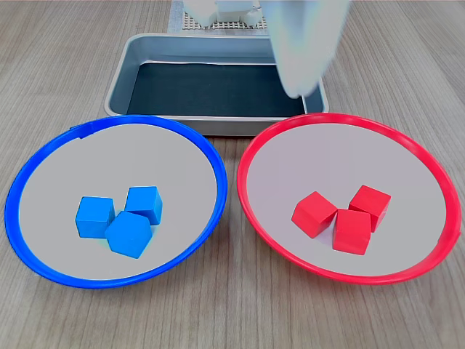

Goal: Move six blocks from tray to matching dishes

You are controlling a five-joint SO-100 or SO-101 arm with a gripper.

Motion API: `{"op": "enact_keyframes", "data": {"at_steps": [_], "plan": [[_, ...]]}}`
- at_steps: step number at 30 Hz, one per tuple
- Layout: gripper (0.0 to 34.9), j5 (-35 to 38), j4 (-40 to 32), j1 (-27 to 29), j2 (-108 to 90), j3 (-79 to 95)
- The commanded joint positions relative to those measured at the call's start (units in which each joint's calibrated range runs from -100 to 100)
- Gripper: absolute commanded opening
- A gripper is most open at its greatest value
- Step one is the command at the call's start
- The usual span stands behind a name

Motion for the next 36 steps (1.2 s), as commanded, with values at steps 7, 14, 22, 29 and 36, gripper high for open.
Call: {"op": "enact_keyframes", "data": {"at_steps": [7,14,22,29,36], "plan": [[0.1,-9.2,-27.5,12.2,-56.5,59.2],[0.1,-7.6,-16.2,9.2,-81.2,76.7],[0.1,-7.7,-6.1,9.0,-90.2,81.5],[0.2,-8.3,-0.4,10.1,-92.0,81.5],[0.3,-8.0,-0.3,10.8,-92.0,81.5]]}}
